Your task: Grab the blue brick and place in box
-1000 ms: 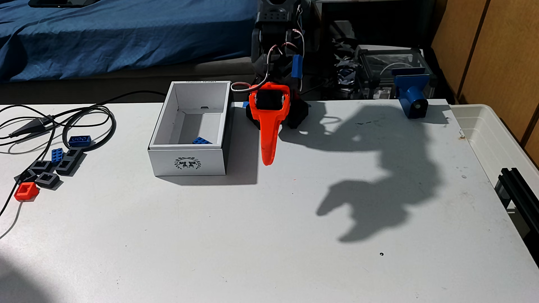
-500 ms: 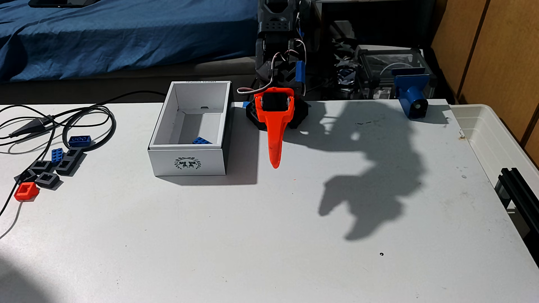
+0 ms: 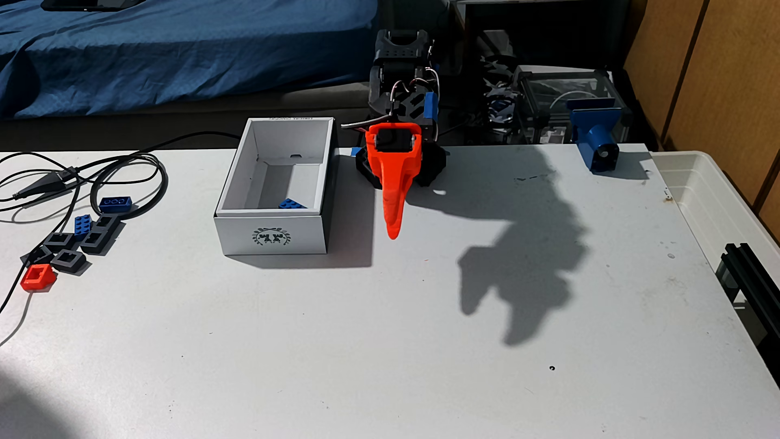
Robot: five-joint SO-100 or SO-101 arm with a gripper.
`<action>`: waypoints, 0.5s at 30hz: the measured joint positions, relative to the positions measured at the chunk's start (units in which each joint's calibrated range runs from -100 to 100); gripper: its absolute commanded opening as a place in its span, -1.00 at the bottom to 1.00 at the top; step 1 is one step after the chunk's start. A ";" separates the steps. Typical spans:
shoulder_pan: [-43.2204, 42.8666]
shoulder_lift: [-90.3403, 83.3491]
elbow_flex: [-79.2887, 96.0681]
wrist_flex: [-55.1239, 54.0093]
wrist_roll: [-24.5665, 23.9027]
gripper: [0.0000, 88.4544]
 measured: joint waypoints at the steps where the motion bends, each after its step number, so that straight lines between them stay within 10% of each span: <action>1: 0.15 -0.25 0.00 0.26 0.00 -0.56; 15: 0.30 -0.51 0.00 7.03 0.00 -0.56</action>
